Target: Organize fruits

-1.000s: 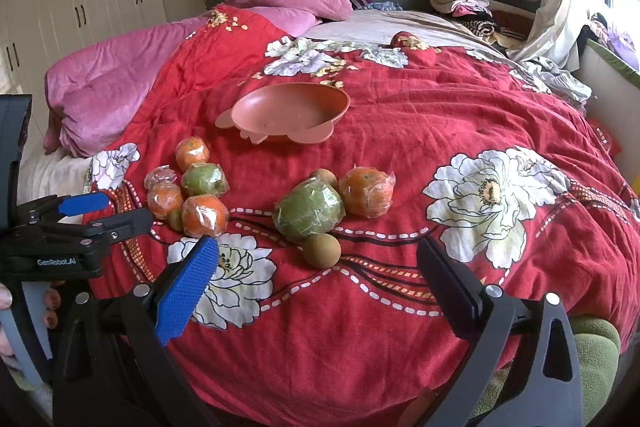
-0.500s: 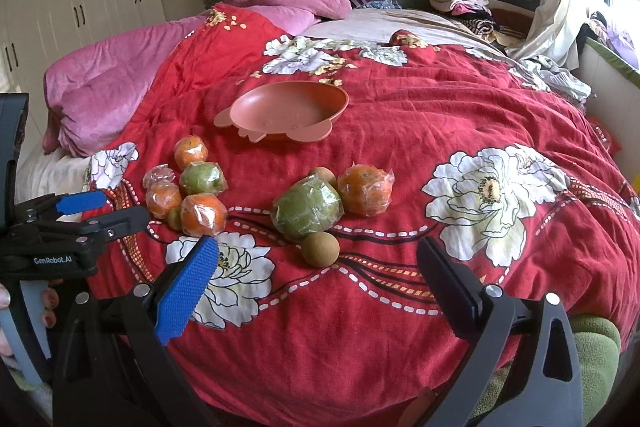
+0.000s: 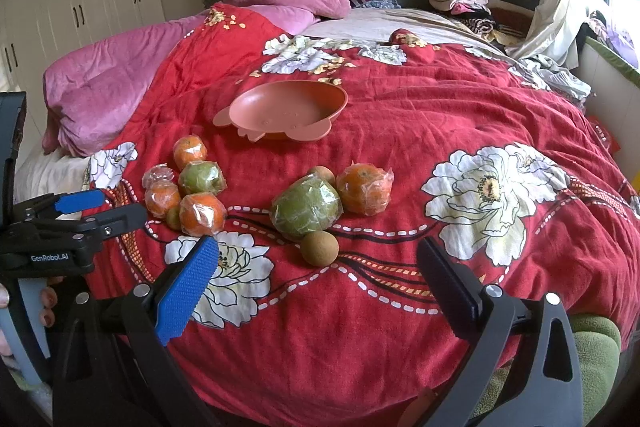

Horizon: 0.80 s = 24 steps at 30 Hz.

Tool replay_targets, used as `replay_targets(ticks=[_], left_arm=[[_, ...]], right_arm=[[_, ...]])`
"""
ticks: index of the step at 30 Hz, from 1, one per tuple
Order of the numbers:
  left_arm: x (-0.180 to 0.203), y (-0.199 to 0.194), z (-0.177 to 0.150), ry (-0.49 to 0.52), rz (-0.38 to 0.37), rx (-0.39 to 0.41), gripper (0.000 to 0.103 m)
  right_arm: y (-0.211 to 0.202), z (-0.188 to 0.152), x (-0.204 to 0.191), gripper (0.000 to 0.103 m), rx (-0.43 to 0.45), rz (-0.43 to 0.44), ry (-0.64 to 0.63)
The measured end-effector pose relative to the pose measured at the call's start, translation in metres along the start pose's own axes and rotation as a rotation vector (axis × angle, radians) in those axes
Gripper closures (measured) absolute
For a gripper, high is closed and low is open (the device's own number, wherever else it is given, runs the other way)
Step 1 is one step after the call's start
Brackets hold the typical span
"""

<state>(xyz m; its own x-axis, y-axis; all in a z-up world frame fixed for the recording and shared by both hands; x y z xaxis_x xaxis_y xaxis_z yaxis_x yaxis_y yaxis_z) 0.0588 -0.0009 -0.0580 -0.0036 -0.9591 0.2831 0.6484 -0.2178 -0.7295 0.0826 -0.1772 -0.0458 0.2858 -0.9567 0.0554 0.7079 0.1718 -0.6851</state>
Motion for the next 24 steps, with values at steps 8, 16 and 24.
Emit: replay_targets(ticks=[8, 16, 24], left_arm=[[-0.001, -0.002, 0.001, -0.002, -0.006, 0.004, 0.009], [0.000, 0.001, -0.003, 0.001, -0.017, -0.007, 0.009], [-0.009, 0.008, -0.009, -0.021, -0.058, -0.027, 0.009]], right_arm=[[0.001, 0.000, 0.001, 0.004, -0.001, 0.000, 0.001], [0.000, 0.001, -0.002, 0.004, -0.004, 0.003, 0.002], [0.011, -0.005, 0.008, 0.004, -0.031, 0.003, 0.011]])
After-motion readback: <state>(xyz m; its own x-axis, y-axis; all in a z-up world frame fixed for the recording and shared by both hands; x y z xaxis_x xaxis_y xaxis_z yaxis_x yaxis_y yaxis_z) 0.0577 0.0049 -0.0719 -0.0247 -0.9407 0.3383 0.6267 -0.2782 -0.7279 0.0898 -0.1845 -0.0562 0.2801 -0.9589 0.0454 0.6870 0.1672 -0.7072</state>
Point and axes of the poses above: each gripper's, at about its wrist camera, not at the fingertips, and y roughly the way its jaws point, x to its right, z to its top, the point moved 9 cm from there along y, roughly the way its jaws point, and after that the axes turned 12 degrees about -z, right-handed, at the moved point
